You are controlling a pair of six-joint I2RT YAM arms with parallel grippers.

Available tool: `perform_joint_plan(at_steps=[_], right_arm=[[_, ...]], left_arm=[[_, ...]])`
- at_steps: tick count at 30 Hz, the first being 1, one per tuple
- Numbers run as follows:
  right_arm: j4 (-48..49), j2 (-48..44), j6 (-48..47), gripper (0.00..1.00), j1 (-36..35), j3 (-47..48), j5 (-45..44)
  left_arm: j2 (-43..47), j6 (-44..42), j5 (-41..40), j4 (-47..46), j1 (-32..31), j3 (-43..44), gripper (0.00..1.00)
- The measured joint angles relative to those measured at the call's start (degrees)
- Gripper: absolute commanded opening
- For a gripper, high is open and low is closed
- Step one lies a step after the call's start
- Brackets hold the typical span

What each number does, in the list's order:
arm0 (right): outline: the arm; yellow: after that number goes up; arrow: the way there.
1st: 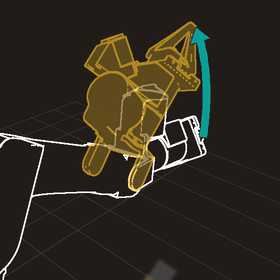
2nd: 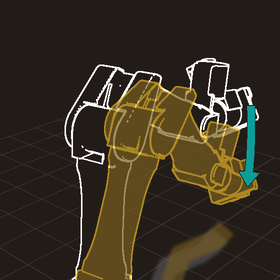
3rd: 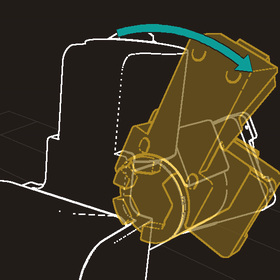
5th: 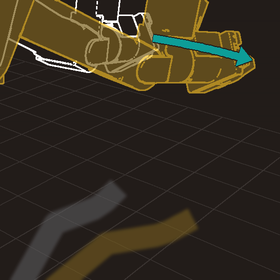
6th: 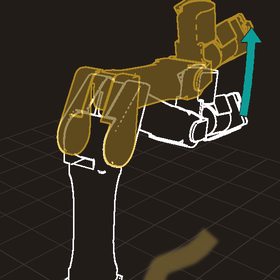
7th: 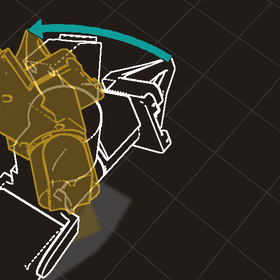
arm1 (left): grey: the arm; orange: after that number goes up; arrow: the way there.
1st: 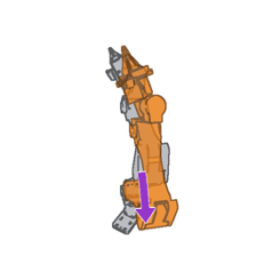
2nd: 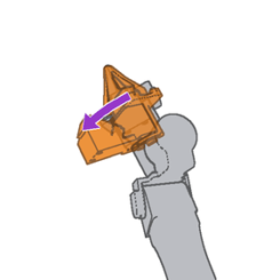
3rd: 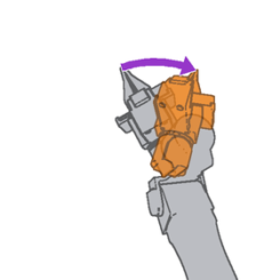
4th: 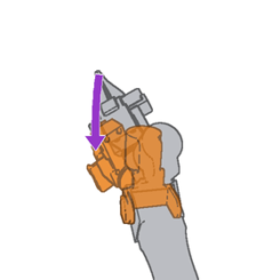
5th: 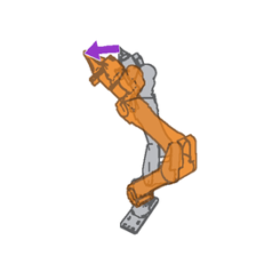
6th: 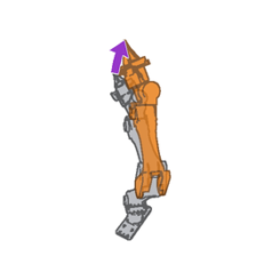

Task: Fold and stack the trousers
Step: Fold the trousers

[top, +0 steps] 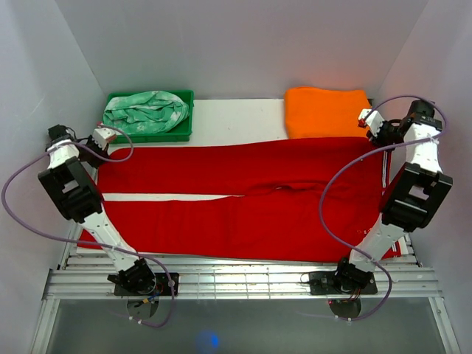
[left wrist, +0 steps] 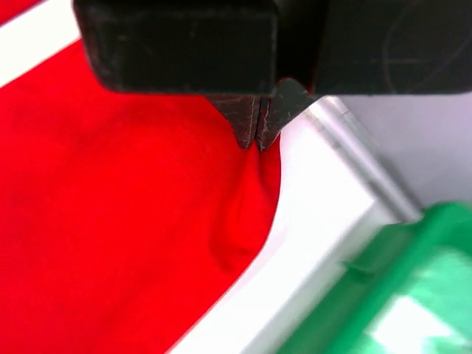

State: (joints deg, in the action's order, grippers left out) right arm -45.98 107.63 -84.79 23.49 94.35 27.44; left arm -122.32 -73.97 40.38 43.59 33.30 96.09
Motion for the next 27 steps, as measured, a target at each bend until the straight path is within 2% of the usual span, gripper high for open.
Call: perform_joint_plan(at_steps=[8, 12, 16, 21, 27], right_arm=[[4.55, -11.54, 0.59, 0.08, 4.94, -10.56, 7.85], [4.28, -13.99, 1.05, 0.08, 9.03, -12.11, 13.09], [5.86, -15.56, 5.18, 0.08, 10.27, -13.97, 16.02], [15.61, -16.48, 13.44, 0.08, 9.97, -19.15, 15.82], [22.82, -10.38, 25.86, 0.08, 8.39, -14.86, 15.17]], left_arm=[[18.56, 15.56, 6.97, -23.39, 4.33, -17.75, 0.00], [22.60, 21.38, 11.96, -28.41, 8.07, -20.46, 0.00], [22.84, 26.53, 14.60, -30.97, 9.42, -20.94, 0.00], [20.65, 32.85, 14.34, -34.53, 7.76, -18.53, 0.00], [9.20, 40.22, 9.35, -38.97, 0.04, -2.34, 0.00]])
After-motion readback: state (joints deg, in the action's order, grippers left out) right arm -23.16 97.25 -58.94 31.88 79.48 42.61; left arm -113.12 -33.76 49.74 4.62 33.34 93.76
